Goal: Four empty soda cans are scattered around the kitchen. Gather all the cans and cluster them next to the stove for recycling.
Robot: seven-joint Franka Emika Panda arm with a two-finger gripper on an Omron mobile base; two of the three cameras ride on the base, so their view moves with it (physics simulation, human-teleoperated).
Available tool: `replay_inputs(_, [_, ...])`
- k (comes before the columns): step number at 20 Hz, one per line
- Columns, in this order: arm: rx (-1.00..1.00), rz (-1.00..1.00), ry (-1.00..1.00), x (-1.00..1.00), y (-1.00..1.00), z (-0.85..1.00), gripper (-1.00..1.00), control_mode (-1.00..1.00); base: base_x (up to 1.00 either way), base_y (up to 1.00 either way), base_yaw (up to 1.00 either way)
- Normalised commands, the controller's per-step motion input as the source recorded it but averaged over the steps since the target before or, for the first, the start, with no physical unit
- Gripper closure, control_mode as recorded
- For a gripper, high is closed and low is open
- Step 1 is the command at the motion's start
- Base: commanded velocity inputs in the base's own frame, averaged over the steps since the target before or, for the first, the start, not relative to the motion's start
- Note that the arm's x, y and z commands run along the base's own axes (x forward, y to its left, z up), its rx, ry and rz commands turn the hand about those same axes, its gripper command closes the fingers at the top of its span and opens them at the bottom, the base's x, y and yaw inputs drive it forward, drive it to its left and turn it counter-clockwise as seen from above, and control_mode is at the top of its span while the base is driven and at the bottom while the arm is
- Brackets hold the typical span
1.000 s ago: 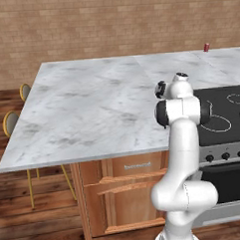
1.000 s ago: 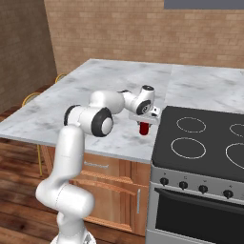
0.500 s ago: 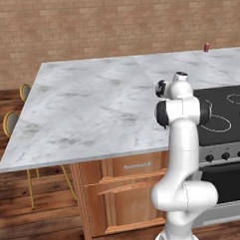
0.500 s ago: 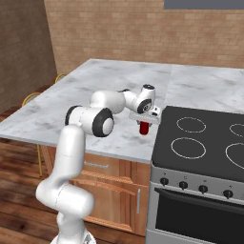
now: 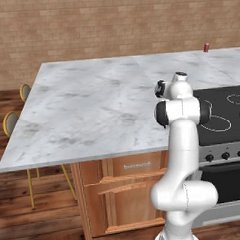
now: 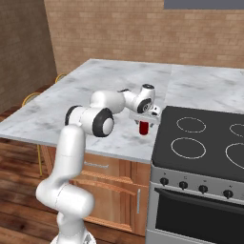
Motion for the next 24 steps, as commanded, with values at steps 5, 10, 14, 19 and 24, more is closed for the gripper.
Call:
replay_inputs(5, [0.0, 0.0, -0.02, -0.03, 0.01, 0.45, -1.0, -1.0, 0.0, 0.0, 0.0])
replay_inputs(10, [-0.01, 0.0, -0.12, -0.24, 0.06, 0.67, -1.0, -1.0, 0.0, 0.0, 0.0])
replay_inputs(14, [-0.04, 0.0, -0.24, -0.37, 0.07, 0.64, -1.0, -1.0, 0.0, 0.0, 0.0])
replay_inputs(19, [-0.07, 0.0, -0.28, -0.5, 0.22, 0.61, -1.0, -1.0, 0.0, 0.0, 0.0])
replay_inputs(24, [-0.1, 0.0, -0.29, -0.52, 0.29, 0.58, -1.0, -1.0, 0.0, 0.0, 0.0])
